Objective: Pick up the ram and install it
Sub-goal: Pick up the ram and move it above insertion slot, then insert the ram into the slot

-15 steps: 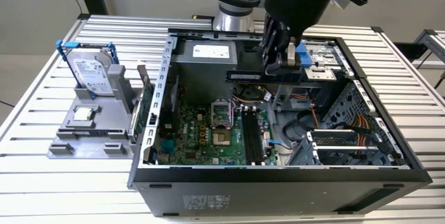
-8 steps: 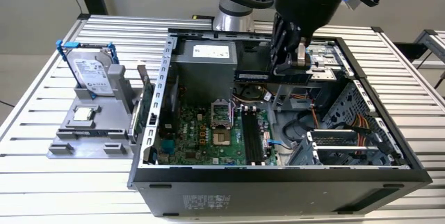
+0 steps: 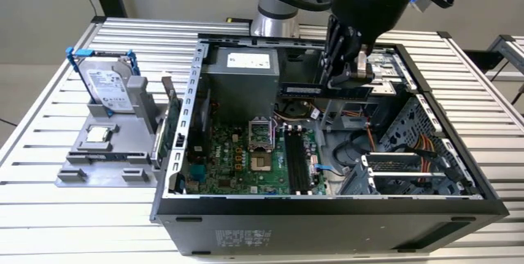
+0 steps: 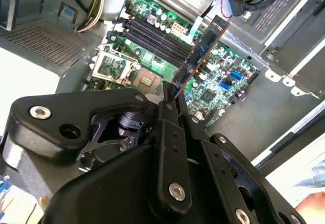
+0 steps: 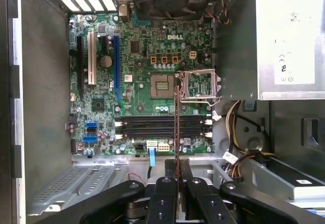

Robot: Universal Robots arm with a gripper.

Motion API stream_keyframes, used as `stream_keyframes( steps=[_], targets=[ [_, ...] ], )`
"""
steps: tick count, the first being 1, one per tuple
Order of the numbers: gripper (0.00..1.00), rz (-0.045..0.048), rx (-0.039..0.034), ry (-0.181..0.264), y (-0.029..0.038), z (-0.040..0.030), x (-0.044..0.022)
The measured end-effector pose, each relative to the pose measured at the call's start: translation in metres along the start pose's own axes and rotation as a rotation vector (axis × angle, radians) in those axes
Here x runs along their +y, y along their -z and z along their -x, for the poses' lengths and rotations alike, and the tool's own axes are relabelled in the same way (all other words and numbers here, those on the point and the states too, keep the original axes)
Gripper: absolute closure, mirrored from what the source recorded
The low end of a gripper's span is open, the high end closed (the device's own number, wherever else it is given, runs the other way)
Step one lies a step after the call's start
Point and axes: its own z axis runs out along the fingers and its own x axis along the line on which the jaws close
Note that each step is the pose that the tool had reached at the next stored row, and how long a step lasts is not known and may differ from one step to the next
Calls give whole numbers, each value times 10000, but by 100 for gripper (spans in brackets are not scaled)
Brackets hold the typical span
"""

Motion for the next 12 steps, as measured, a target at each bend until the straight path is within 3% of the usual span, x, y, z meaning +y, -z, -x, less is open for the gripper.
stream_keyframes(
  steps=[12],
  targets=[
    [100, 0, 0, 0, 8, 7, -154]
  ],
)
